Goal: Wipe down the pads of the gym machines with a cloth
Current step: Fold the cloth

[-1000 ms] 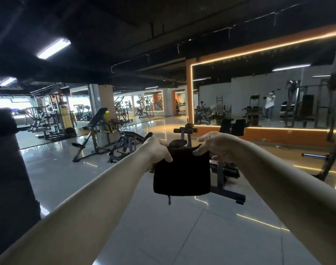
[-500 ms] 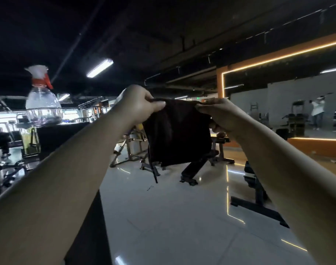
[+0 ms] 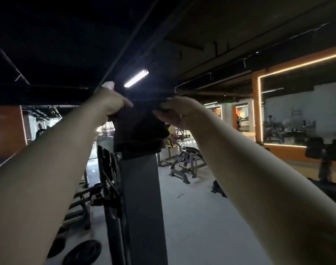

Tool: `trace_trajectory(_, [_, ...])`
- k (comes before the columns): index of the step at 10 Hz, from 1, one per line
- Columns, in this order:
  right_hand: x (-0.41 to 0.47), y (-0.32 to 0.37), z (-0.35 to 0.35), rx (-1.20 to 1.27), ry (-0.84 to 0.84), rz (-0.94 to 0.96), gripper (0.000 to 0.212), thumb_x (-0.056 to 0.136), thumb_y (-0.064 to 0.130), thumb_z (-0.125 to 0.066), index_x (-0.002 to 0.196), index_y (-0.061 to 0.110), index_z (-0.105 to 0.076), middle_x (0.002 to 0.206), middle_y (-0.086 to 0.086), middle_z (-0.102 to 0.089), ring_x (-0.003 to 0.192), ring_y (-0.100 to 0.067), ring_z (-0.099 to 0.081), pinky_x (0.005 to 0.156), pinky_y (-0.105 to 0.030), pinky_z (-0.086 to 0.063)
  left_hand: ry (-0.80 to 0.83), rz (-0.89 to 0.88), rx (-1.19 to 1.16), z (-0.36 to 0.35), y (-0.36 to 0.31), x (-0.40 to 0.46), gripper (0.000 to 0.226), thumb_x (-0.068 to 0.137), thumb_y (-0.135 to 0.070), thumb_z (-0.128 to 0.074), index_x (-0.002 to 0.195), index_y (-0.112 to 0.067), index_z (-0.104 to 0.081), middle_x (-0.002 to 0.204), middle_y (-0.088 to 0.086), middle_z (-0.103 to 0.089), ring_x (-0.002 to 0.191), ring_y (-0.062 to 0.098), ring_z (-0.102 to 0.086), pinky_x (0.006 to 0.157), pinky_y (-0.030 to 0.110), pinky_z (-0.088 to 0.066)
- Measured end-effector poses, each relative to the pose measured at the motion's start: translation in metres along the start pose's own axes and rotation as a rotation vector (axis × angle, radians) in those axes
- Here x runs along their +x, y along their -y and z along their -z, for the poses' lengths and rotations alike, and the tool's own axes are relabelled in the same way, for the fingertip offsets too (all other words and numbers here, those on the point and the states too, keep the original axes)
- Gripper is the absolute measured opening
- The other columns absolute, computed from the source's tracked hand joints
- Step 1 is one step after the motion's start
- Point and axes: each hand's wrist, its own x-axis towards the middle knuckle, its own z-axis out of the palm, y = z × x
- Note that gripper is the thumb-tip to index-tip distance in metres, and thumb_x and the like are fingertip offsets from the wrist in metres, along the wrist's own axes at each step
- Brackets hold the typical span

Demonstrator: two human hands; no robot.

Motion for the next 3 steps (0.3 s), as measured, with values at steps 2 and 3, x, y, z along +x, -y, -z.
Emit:
trace_trajectory(2, [0.041, -0.032, -0.033, -0.283, -0.061, 0.095, 0.011, 0.090, -0.001, -0.051, 0.089, 0.009, -0.056, 0.086, -0.011, -0.054, 0.086, -0.022, -0.056, 0.077, -0.029, -0.051, -0.077, 0.102, 0.127, -0.002, 0.045, 0.026, 0.039, 0.074, -0.013, -0.078, 0.108, 0.000, -0.063, 0.106, 0.014, -0.066, 0.096, 0.032, -0.064, 0.081, 0.033, -0.050])
trace_trajectory(3, [0.051, -0.044, -0.040, -0.612, -0.109, 0.153, 0.030, 0.091, 0.010, -0.058, 0.121, 0.008, -0.056, 0.113, -0.011, -0.060, 0.105, -0.025, -0.058, 0.085, -0.030, -0.048, -0.025, 0.110, 0.327, -0.011, 0.054, 0.029, 0.023, 0.086, -0.012, -0.062, 0.104, 0.001, -0.057, 0.099, 0.016, -0.061, 0.095, 0.033, -0.063, 0.065, 0.028, -0.043])
